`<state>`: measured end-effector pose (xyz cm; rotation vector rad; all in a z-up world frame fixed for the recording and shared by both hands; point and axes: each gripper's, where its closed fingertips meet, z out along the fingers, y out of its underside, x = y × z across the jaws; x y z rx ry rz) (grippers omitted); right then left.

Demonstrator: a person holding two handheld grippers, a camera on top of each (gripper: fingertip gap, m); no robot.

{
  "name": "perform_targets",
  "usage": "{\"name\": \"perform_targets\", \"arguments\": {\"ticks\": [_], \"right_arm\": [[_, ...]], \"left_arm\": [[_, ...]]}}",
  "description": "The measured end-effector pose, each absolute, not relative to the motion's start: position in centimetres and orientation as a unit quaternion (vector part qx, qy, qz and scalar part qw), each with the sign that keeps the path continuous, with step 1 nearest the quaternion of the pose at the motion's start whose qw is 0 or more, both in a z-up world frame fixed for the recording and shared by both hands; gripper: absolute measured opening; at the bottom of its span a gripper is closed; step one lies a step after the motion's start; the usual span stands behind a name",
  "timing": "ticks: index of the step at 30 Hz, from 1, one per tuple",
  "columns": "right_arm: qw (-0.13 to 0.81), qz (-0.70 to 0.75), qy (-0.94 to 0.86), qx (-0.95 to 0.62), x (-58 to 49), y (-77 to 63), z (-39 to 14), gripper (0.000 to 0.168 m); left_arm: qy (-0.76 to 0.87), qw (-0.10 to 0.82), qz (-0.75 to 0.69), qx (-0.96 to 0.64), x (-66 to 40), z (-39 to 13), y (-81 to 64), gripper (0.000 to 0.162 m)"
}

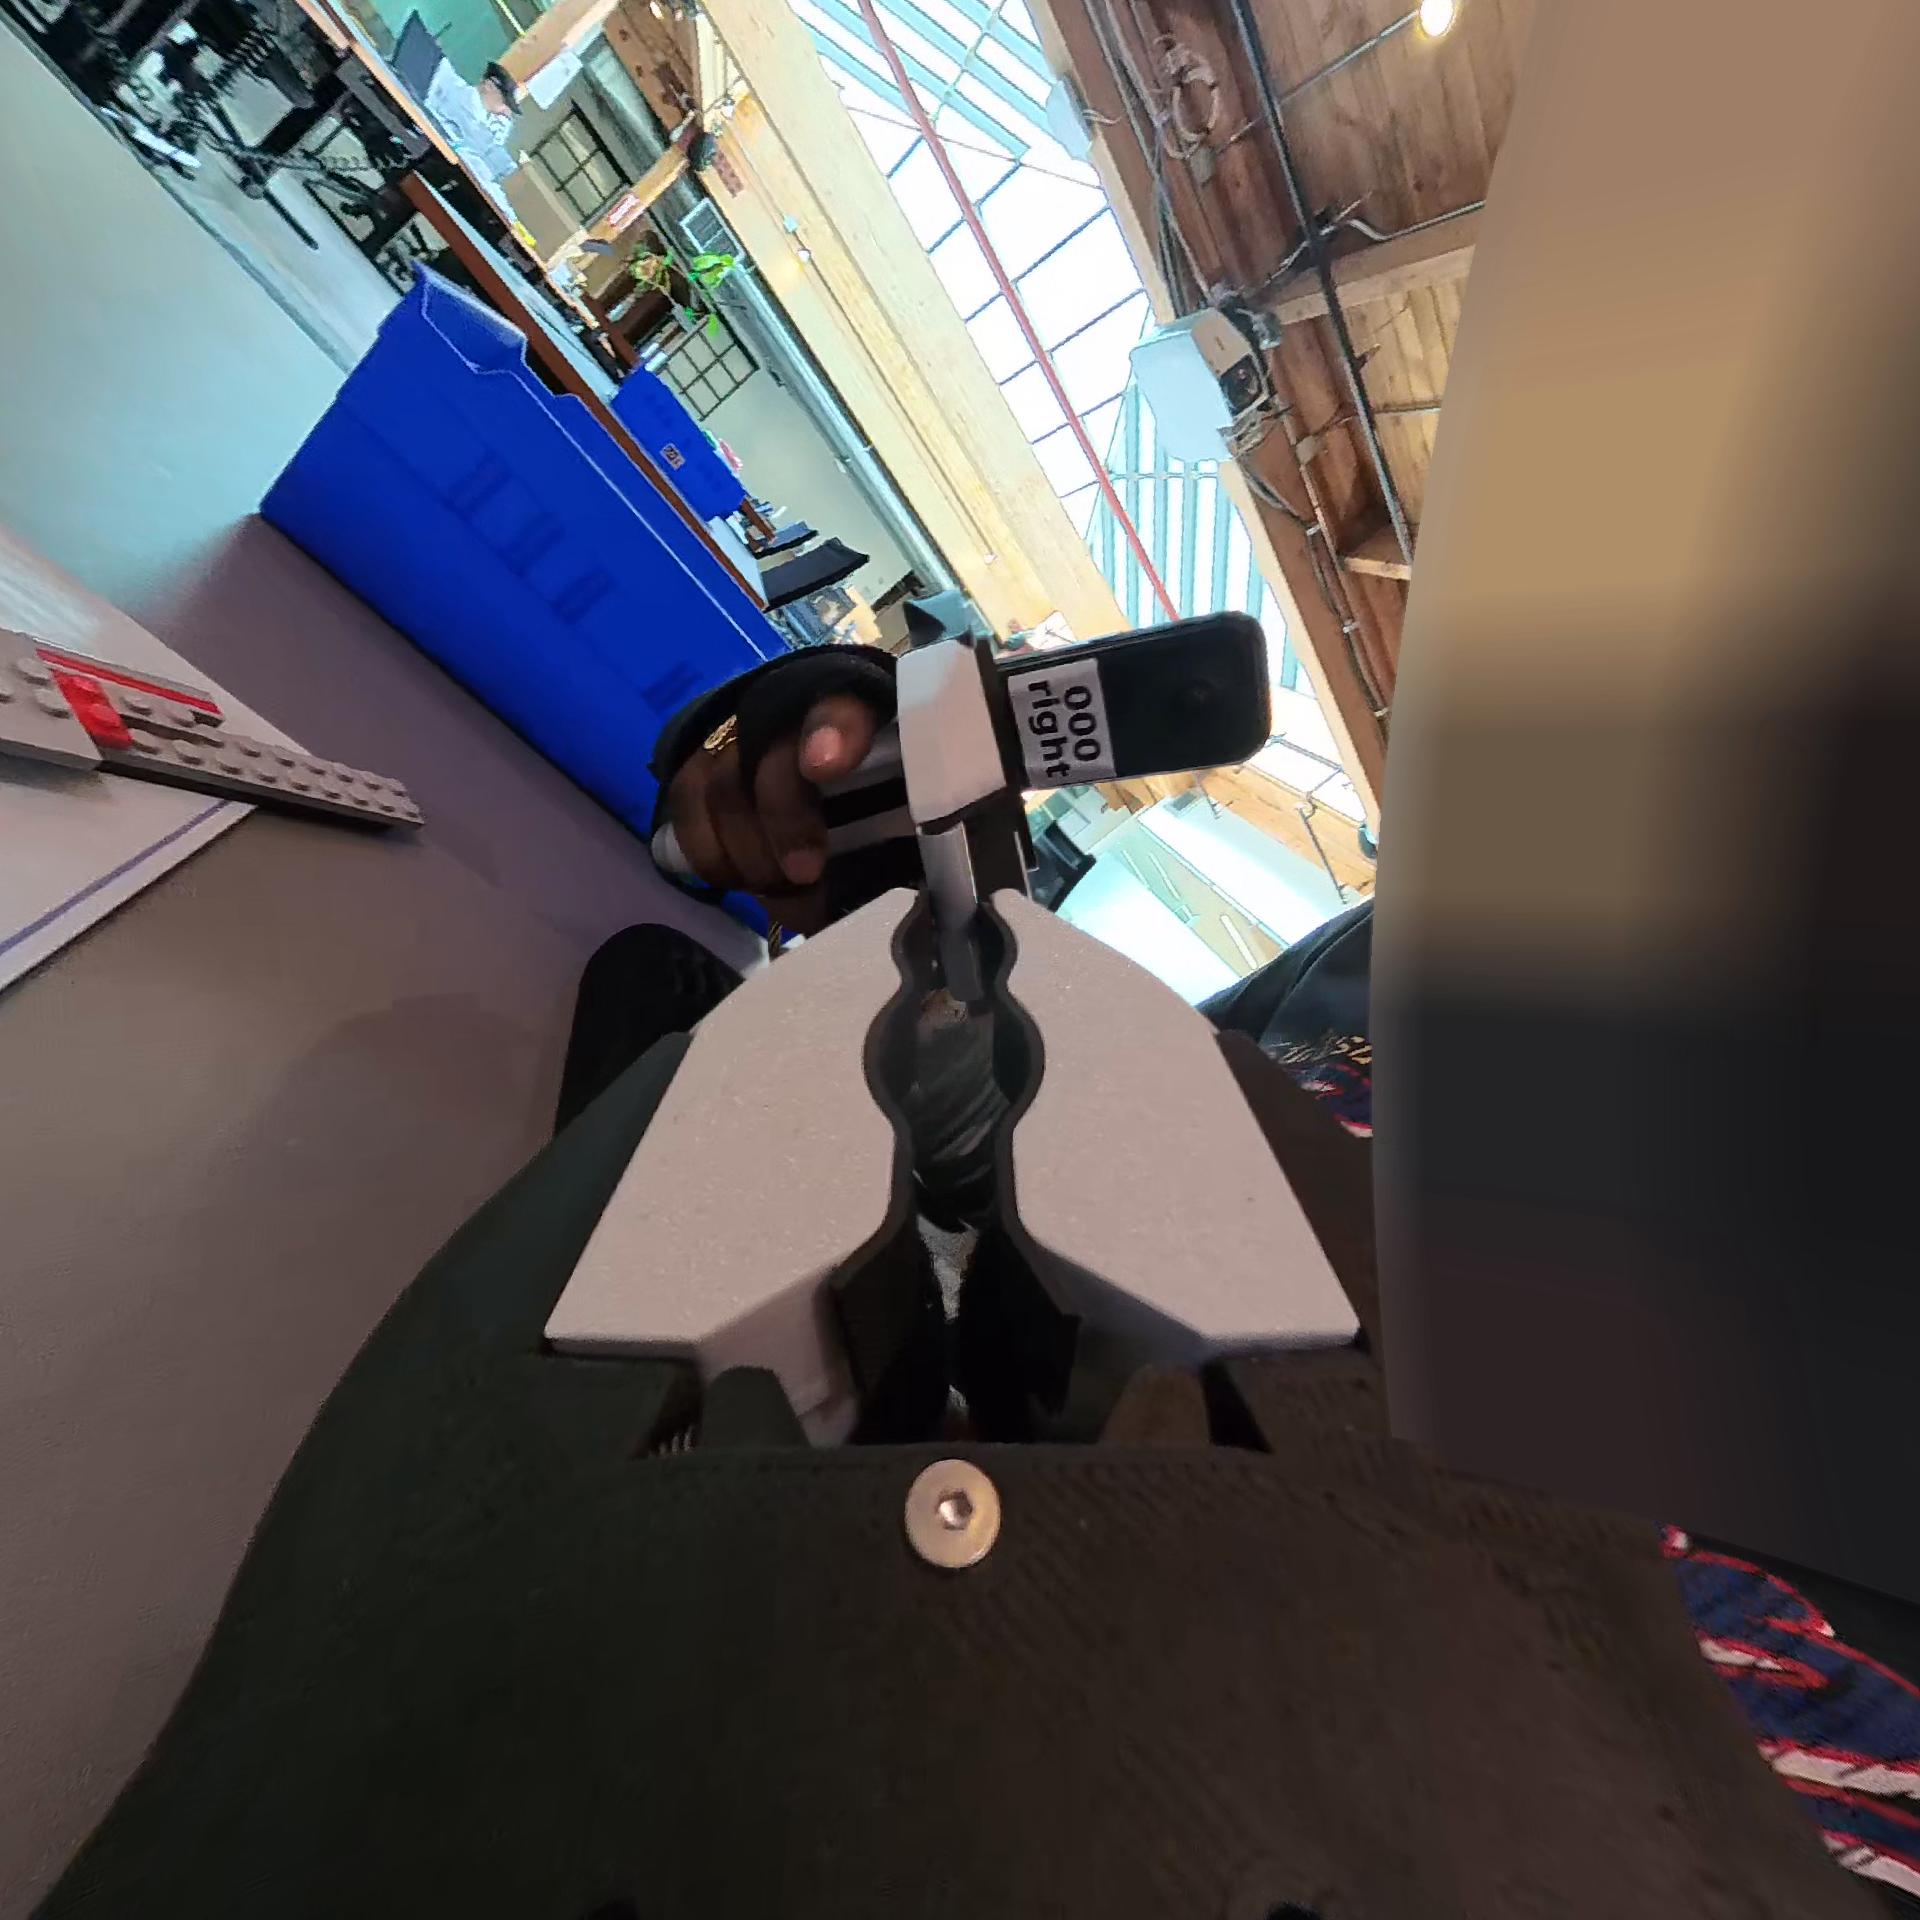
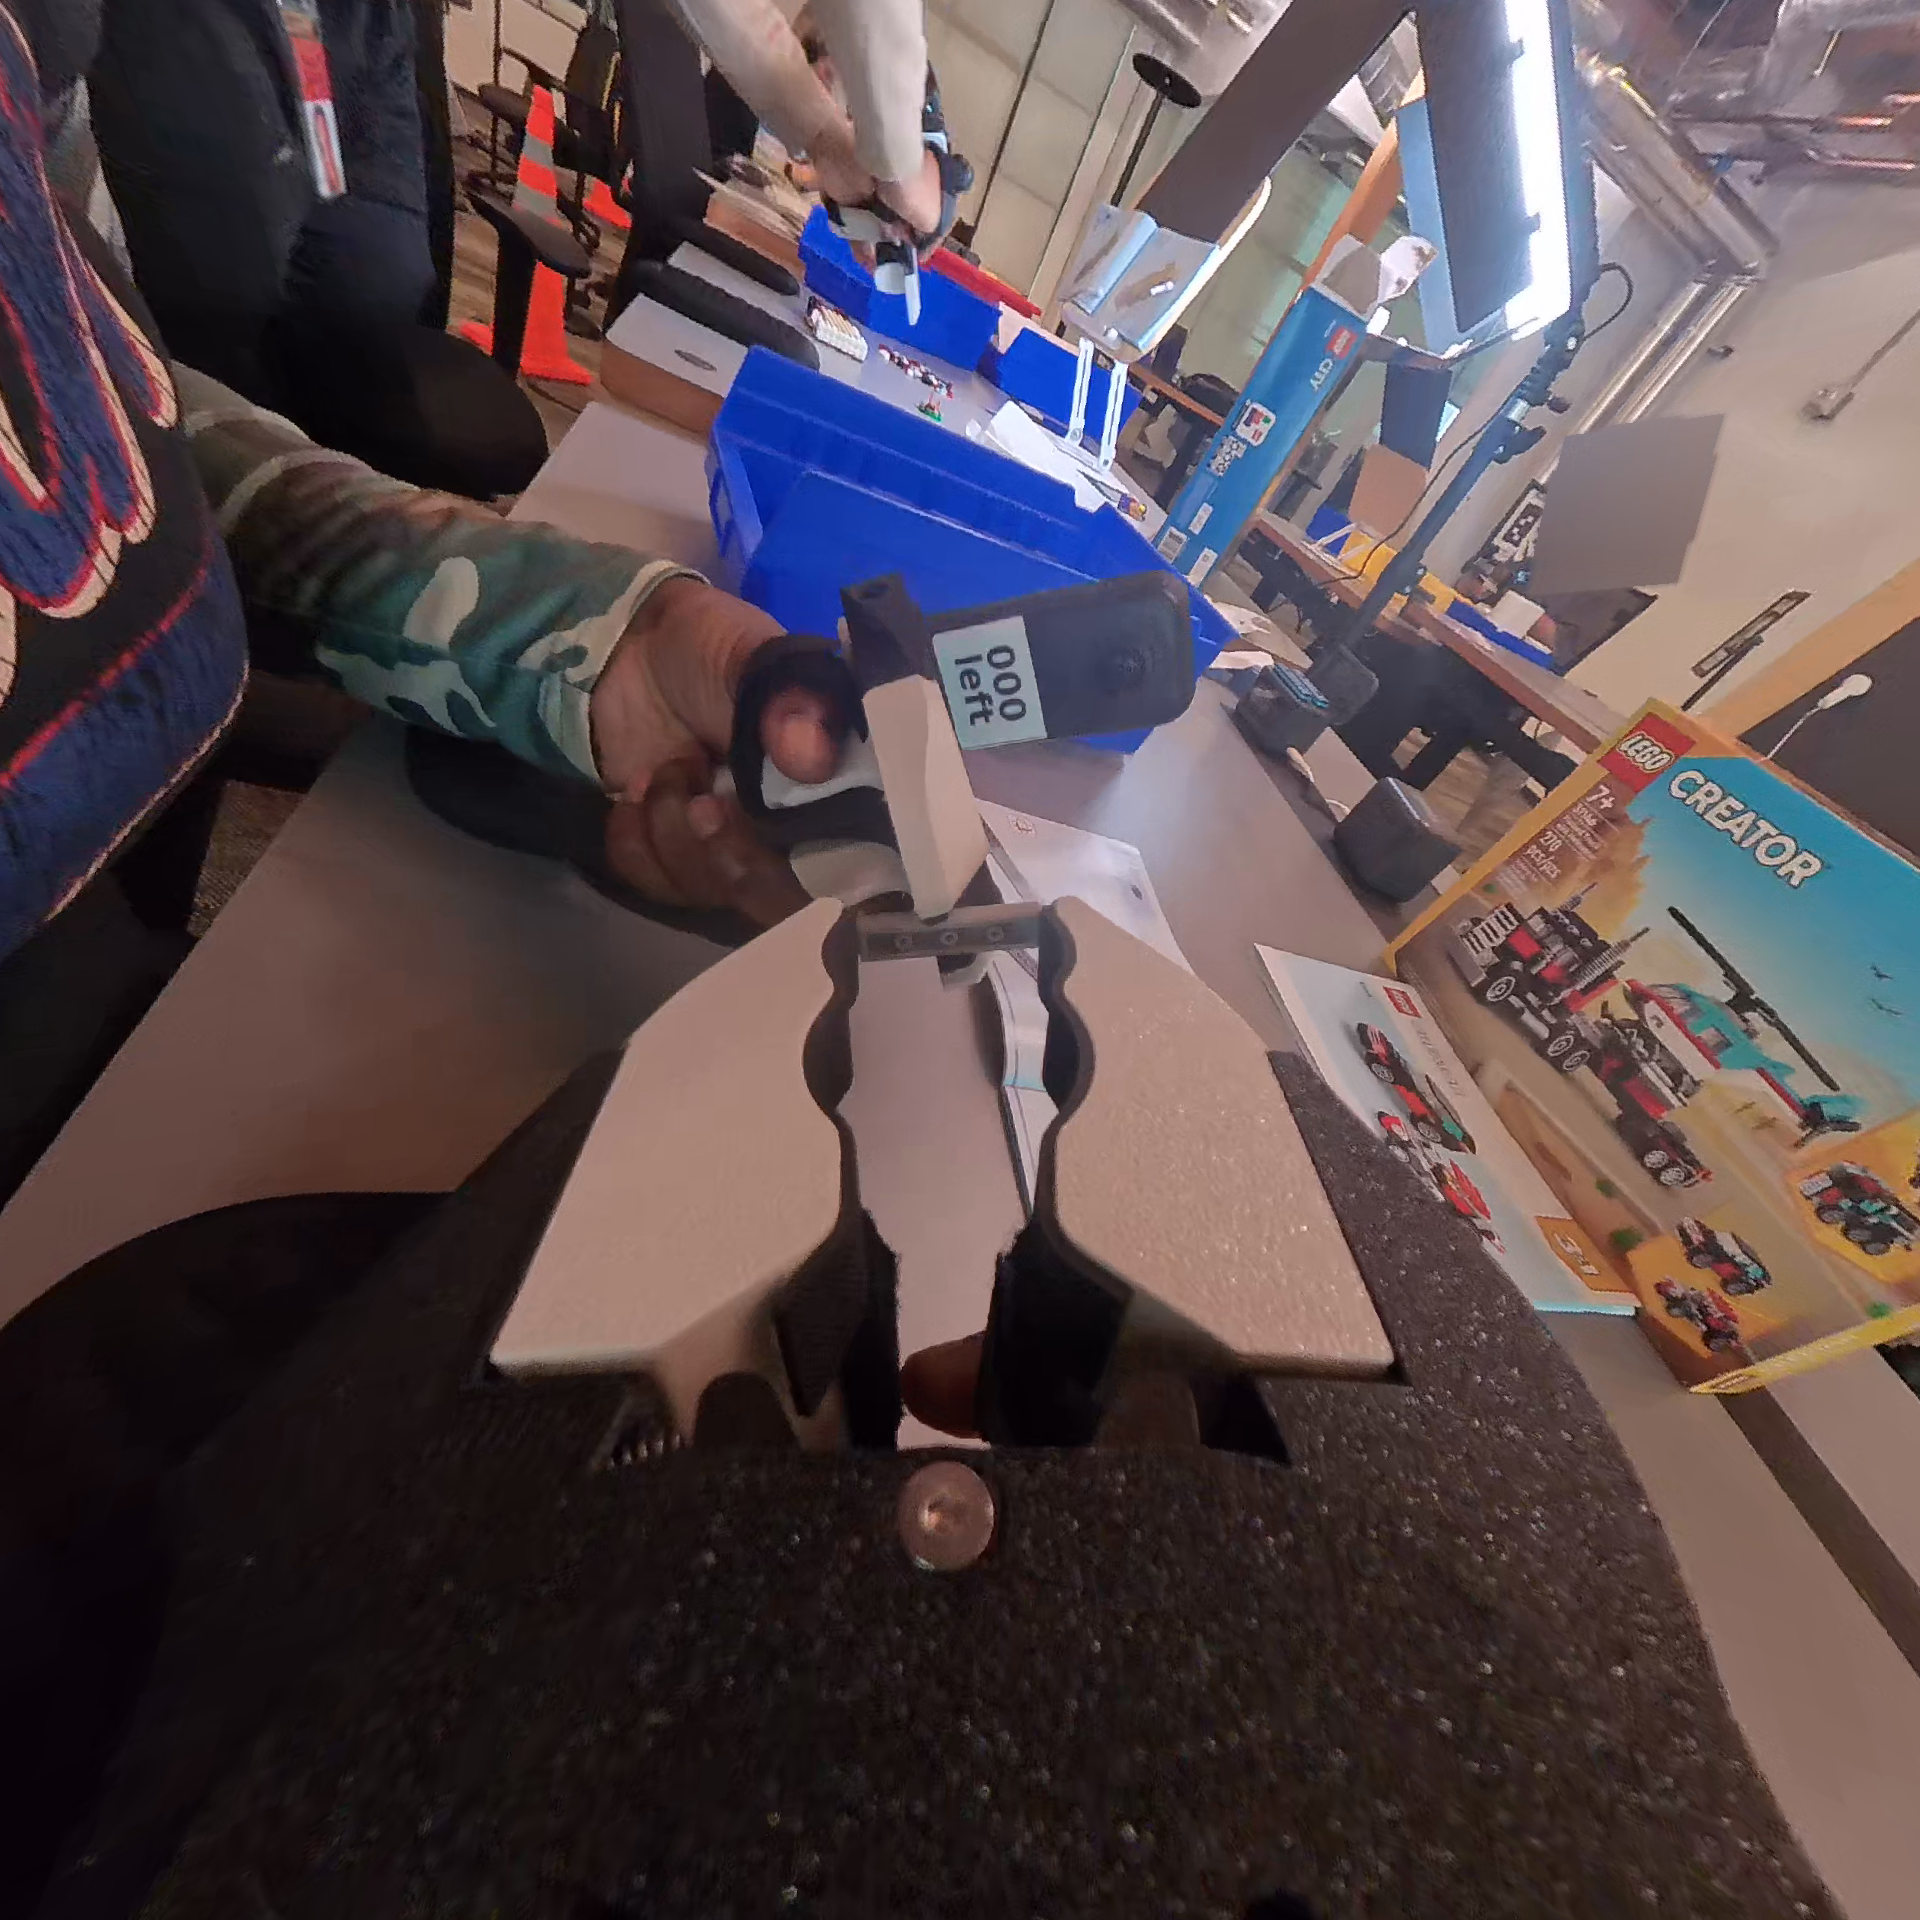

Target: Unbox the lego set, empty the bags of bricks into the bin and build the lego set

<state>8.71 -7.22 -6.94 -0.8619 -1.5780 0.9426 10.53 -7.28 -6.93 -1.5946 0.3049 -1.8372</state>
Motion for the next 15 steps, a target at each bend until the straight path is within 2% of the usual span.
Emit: {"name": "perform_targets", "arguments": {"ticks": [1,8,9,15], "right_arm": [[0.528,0.393,-0.661,-0.361,8.7,-7.2,-7.0,0.033],[0.518,0.381,-0.647,-0.411,9.1,-6.9,-6.8,0.033],[0.515,0.375,-0.639,-0.430,9.6,-6.7,-6.4,0.038],[0.520,0.311,-0.584,-0.540,19.4,-6.3,-1.8,0.036]], "left_arm": [[0.118,0.338,-0.703,-0.614,10.5,-7.0,-7.3,0.008],[0.120,0.343,-0.706,-0.608,10.4,-7.0,-7.1,0.008],[0.116,0.347,-0.705,-0.608,10.2,-7.0,-6.9,0.008],[0.115,0.365,-0.681,-0.624,8.9,-7.4,-5.4,0.008]]}}
